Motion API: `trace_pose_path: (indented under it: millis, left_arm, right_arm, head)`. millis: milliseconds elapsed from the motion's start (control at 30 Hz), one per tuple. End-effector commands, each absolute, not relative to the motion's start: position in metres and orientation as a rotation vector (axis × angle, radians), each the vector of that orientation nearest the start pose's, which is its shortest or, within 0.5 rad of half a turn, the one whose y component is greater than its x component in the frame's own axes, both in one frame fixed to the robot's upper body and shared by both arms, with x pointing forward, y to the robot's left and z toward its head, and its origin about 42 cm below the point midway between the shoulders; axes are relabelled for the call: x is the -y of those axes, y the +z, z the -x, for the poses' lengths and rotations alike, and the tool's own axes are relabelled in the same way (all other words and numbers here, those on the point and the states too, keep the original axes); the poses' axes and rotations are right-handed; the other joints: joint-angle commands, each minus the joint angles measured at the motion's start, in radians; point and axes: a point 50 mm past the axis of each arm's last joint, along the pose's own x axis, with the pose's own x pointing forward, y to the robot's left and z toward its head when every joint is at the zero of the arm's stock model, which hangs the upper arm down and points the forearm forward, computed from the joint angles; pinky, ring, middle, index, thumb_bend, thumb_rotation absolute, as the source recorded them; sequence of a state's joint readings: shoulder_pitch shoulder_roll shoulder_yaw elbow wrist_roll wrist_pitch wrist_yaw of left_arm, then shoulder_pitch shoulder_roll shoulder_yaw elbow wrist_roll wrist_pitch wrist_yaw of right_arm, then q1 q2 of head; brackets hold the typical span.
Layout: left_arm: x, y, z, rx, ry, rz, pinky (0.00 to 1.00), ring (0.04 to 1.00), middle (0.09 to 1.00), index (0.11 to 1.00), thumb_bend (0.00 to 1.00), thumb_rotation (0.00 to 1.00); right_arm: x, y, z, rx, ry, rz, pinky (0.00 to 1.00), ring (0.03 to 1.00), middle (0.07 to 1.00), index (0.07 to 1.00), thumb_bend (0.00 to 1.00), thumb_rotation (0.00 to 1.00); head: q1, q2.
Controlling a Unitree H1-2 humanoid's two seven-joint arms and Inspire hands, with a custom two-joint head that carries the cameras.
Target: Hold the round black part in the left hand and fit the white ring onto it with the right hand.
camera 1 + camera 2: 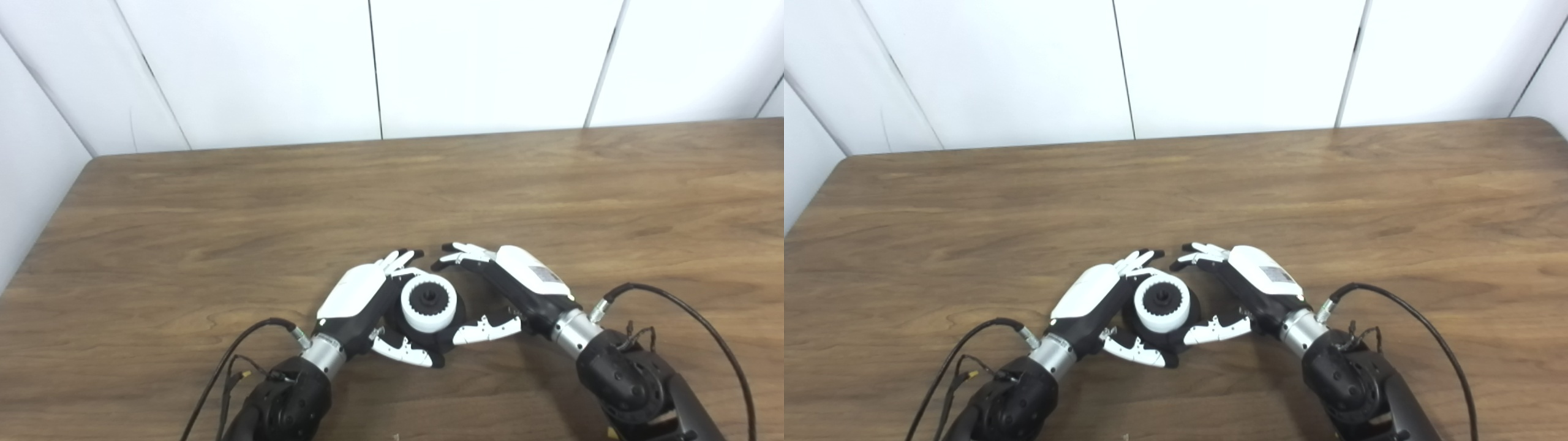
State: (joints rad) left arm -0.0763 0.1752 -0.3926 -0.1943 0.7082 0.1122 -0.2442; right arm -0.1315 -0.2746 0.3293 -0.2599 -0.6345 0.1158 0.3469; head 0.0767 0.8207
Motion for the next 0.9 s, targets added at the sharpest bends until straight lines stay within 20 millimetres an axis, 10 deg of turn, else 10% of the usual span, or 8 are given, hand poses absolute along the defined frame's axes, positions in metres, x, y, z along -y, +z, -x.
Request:
trace_pose_path:
  millis: [0, 867]
  left_arm:
    - [-0.148, 0.146, -0.283, 0.175, -0.506, -0.911, 0.96, 1.000, 0.974, 0.710, 0.98, 0.28]
    - [-0.154, 0.146, -0.284, 0.177, -0.497, -0.911, 0.97, 1.000, 0.977, 0.713, 0.98, 0.30]
  right_arm:
    - [0.181, 0.185, -0.301, 0.242, 0.538, 0.953, 0.93, 0.966, 0.952, 0.916, 0.96, 0.48]
    - [0.212, 0.193, -0.302, 0.190, 0.484, 0.991, 0.93, 0.984, 0.998, 1.000, 1.00, 0.48]
  head:
    - [0.000, -0.001]
    - [-0.015, -0.013]
